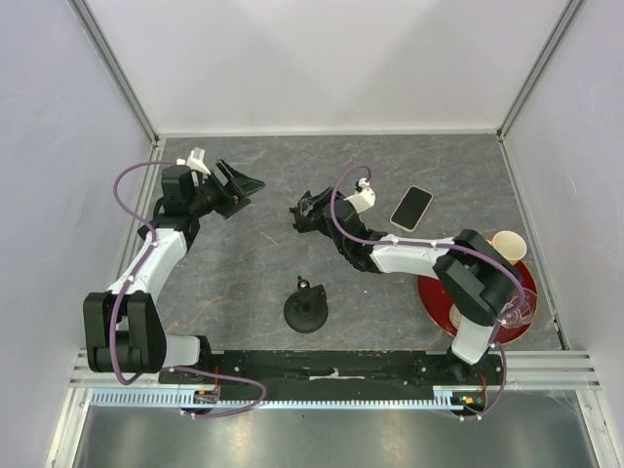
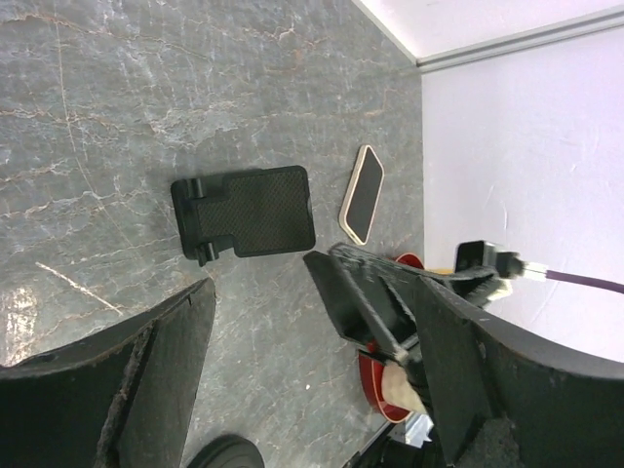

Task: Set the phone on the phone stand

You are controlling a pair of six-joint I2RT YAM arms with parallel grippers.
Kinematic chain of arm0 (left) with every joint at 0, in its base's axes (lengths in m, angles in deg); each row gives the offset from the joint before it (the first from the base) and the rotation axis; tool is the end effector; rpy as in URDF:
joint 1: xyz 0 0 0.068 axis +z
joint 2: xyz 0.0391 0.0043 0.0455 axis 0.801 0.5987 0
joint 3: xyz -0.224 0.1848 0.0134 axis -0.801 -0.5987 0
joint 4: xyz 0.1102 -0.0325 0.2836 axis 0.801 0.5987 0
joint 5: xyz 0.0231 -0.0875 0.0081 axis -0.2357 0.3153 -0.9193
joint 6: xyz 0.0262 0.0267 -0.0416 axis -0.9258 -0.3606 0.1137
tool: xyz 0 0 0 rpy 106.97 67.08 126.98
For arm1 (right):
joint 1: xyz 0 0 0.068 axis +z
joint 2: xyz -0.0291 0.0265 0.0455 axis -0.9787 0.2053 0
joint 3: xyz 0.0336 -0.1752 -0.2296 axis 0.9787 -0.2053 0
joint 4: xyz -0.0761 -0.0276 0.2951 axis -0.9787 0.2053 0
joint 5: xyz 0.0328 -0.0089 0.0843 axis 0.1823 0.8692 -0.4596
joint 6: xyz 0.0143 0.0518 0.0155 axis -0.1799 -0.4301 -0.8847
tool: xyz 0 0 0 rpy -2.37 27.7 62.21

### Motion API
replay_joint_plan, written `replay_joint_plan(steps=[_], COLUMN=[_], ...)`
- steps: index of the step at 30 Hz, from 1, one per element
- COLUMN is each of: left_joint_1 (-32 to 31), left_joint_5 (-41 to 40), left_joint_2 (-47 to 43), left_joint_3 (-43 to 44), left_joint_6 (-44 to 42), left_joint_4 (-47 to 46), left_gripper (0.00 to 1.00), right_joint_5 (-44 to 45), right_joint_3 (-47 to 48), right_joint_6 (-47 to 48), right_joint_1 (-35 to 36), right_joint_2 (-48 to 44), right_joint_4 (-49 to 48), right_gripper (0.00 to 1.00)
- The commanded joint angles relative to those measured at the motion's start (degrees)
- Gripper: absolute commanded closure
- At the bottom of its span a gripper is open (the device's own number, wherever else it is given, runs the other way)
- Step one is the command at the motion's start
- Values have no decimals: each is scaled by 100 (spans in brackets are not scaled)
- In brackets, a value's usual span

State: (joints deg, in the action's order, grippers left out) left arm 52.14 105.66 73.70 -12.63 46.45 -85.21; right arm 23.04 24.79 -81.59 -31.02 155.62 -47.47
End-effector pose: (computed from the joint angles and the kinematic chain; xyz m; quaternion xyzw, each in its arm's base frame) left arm 0.3392 -0.0271 0.2705 -0.1732 0.8023 -0.4256 0.3811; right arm 0.3040 0.3008 0.1917 0.2765 0.7614 0.3562 0.4658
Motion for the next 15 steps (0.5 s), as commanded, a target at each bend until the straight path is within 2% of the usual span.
replay_joint_plan(steps=[1,2,7,10,13,15], left_joint_1=[82,247,302,345,354,354], left_joint_5=[499,543,666,701,728,702], left_joint_2=[-233,-233,-224,-216,-233,-198], left_joint_3=[-93,-110,-181,-163,-146,-102], left_joint_6=[425,487,558,540,470,338], left_joint_4=[-698,-768,-901,-909,-918,-866], left_gripper=[12,12,12,12,13,14], right_joint_5=[470,514,524,208,-144,-520], right_joint_3=[114,193,352,431,458,466], right_joint_6=[4,83,1005,1322,1788,2096], right_joint_1=[85,94,50,50,50,-20], right_joint_2=[341,421,834,1045,1177,1212], right_joint_4=[-455,-464,-921,-1332,-1720,-1991], right_gripper=[24,24,29,47,58,62])
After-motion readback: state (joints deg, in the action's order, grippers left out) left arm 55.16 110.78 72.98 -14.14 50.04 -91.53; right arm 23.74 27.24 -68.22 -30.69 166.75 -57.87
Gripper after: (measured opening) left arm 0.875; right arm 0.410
